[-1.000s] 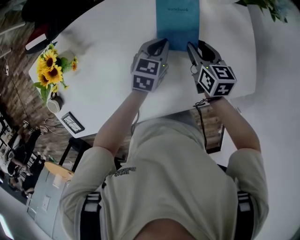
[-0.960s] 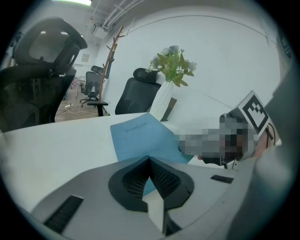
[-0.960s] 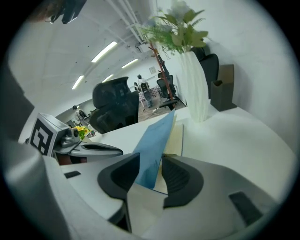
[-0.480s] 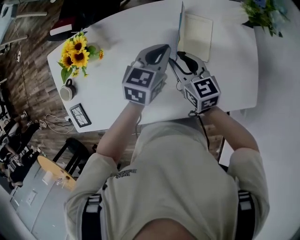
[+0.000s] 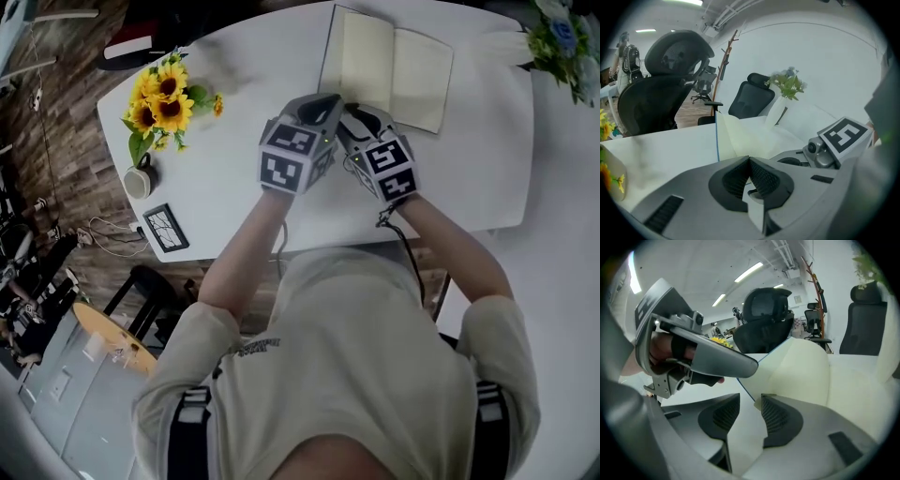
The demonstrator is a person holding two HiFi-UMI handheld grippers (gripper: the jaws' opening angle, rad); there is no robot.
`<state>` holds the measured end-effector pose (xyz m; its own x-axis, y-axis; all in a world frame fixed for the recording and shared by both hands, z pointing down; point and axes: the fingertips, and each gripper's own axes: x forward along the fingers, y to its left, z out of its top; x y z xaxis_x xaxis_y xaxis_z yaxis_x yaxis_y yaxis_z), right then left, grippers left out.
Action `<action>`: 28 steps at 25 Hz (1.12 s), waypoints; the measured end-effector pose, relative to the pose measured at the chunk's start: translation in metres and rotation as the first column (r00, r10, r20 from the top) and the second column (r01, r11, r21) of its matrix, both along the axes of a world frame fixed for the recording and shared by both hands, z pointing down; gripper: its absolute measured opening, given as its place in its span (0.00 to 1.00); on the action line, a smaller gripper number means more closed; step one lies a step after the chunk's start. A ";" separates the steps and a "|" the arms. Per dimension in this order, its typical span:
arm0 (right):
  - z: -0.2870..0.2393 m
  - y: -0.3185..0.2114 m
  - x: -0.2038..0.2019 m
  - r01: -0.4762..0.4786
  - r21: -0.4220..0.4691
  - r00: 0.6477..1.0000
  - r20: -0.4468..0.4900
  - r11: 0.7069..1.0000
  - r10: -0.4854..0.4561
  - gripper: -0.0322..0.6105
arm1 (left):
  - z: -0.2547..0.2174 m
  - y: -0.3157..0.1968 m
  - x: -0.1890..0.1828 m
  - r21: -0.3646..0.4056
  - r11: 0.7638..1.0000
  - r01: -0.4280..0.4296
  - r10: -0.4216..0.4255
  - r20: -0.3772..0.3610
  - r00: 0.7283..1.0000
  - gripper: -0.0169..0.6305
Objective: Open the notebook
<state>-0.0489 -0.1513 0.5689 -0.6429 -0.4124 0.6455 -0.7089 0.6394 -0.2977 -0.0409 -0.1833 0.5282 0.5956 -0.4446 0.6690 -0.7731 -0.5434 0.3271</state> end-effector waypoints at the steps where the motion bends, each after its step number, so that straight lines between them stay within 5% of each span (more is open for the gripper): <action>1: 0.007 0.001 -0.001 0.002 -0.018 1.000 -0.010 1.000 -0.002 0.28 | 0.010 0.000 -0.002 -0.013 1.000 -0.006 0.006 0.017 1.000 0.04; 17: 0.031 0.025 0.003 0.025 -0.213 1.000 -0.012 0.977 -0.028 0.25 | 0.092 0.007 -0.010 -0.158 0.987 -0.007 0.025 0.113 0.993 0.04; 22: -0.015 0.011 0.071 -0.125 -0.107 0.991 0.023 0.986 0.129 0.25 | 0.092 0.008 -0.016 -0.145 0.989 -0.001 0.020 0.131 0.991 0.04; 28: 0.007 -0.003 0.184 -0.337 -0.066 0.934 -0.152 0.939 0.324 0.35 | 0.090 0.008 -0.015 -0.146 0.989 0.001 0.017 0.123 0.992 0.04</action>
